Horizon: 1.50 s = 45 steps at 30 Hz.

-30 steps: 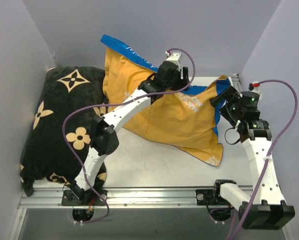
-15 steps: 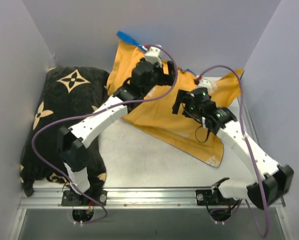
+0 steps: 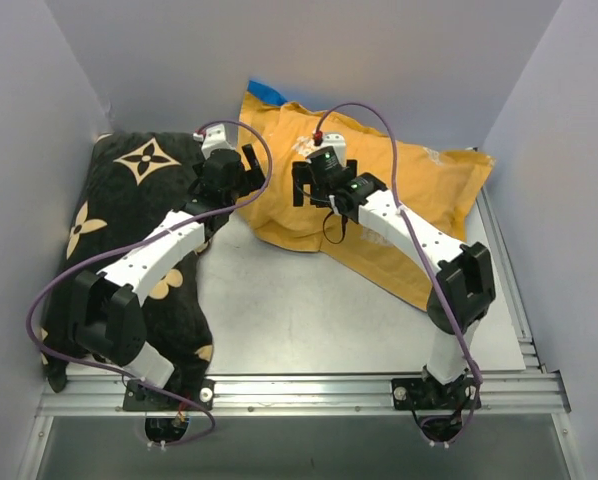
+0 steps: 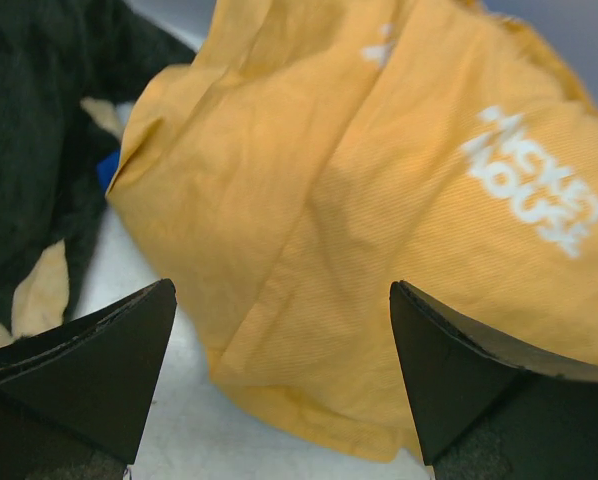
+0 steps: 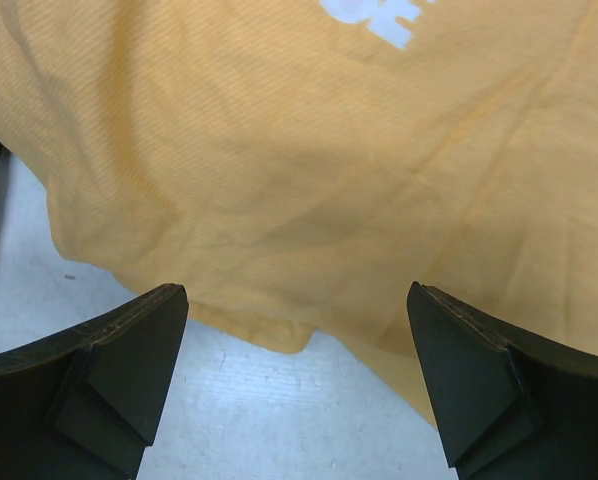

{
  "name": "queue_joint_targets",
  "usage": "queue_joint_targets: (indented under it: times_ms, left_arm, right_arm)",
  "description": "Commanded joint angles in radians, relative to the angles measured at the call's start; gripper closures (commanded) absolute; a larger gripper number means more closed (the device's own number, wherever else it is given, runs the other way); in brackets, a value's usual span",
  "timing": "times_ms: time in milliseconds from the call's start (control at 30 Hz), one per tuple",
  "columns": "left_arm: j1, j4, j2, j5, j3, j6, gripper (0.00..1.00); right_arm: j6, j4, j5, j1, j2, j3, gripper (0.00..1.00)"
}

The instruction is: Remove the pillowcase from the pillow

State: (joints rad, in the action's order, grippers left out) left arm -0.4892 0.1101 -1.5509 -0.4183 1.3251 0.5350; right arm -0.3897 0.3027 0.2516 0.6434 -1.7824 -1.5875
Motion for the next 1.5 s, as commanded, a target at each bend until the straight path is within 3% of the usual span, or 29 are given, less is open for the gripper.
queue_joint_targets:
  times_ms: [0,233,533,600,633,700,733,800,1000,1167,1300,1400,1467]
  left_arm:
    - [0.034,0.017,-0.011,0.052,-0.026,0.082,0.02]
    - [0.073,0.108,0.072,-0.045,-0.105,0.195,0.03]
    - [0.104,0.174,0.202,-0.122,-0.178,0.292,0.03]
    - [0.104,0.169,0.215,-0.111,-0.181,0.286,0.03]
    - [0.104,0.165,0.219,-0.108,-0.194,0.28,0.03]
    - [0.107,0.123,0.232,-0.093,-0.214,0.267,0.03]
    - [0.109,0.105,0.232,-0.056,-0.231,0.246,0.04]
    - [0.109,0.08,0.224,-0.025,-0.239,0.231,0.05]
    - [0.069,-0.023,0.177,0.15,-0.276,0.163,0.05]
    - [-0.13,-0.068,0.141,0.138,-0.264,0.066,0.03]
    - [-0.236,-0.081,0.115,0.115,-0.276,0.08,0.03]
    - [-0.249,-0.069,0.068,0.099,-0.293,0.126,0.04]
    - [-0.247,-0.067,0.034,0.092,-0.306,0.146,0.1]
  right_arm:
    - [0.051,-0.028,0.046,0.05,-0.084,-0.121,0.01]
    - [0.065,0.011,0.129,0.111,-0.31,-0.461,0.01]
    - [-0.014,0.05,0.181,0.122,-0.492,-0.58,0.1]
    - [-0.018,0.059,0.189,0.121,-0.508,-0.575,0.19]
    - [-0.021,0.07,0.193,0.122,-0.505,-0.565,0.39]
    - [-0.032,0.069,0.23,0.128,-0.447,-0.457,0.66]
    - [-0.044,0.055,0.262,0.127,-0.421,-0.406,0.89]
    - [-0.063,0.043,0.29,0.125,-0.321,-0.251,1.0]
    - [-0.185,-0.063,0.244,0.078,0.039,0.142,1.0]
    - [-0.221,-0.148,0.158,0.047,0.303,0.453,1.0]
    - [-0.251,-0.178,0.066,0.001,0.42,0.596,0.99]
    - [-0.259,-0.211,-0.023,-0.054,0.488,0.675,0.93]
    - [-0.247,-0.226,-0.035,-0.063,0.517,0.687,0.84]
